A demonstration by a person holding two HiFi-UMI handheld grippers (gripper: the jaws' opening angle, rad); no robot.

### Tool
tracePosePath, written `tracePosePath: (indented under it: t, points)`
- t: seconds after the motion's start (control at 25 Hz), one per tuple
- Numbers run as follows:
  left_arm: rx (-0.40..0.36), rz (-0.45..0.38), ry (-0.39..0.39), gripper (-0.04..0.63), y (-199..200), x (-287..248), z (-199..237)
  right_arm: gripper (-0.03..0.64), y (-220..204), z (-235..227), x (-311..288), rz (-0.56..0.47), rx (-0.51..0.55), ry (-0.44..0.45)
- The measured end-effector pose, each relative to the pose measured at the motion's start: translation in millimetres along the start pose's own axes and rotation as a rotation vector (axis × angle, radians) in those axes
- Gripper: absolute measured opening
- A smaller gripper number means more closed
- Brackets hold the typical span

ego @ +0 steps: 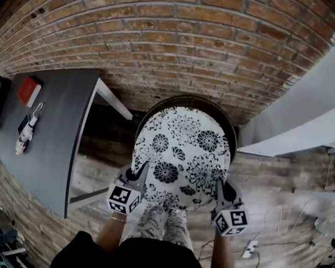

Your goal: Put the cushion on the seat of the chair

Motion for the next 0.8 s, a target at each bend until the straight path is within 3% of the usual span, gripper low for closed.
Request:
tracePosePath:
  t: [0.56, 0.8]
  points:
    - [0.075, 0.064, 0.023, 0.012, -53, -49, 16, 0.018, -42, -15, -46, 0.085, 0.009, -0.012]
    - [0.074, 0.107, 0.004, 0.012, -74, -68, 14, 0.018, -58, -27, -57, 0.121, 0.024, -0.030]
Point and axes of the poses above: the fingertips, and each gripper's own axes: x backward along the fingers, z to its left, y out of its top, the point moved 2 cm from there along x, backward along the fingers, and after that the axes turned 7 degrees about z, right-handed, at the moved point
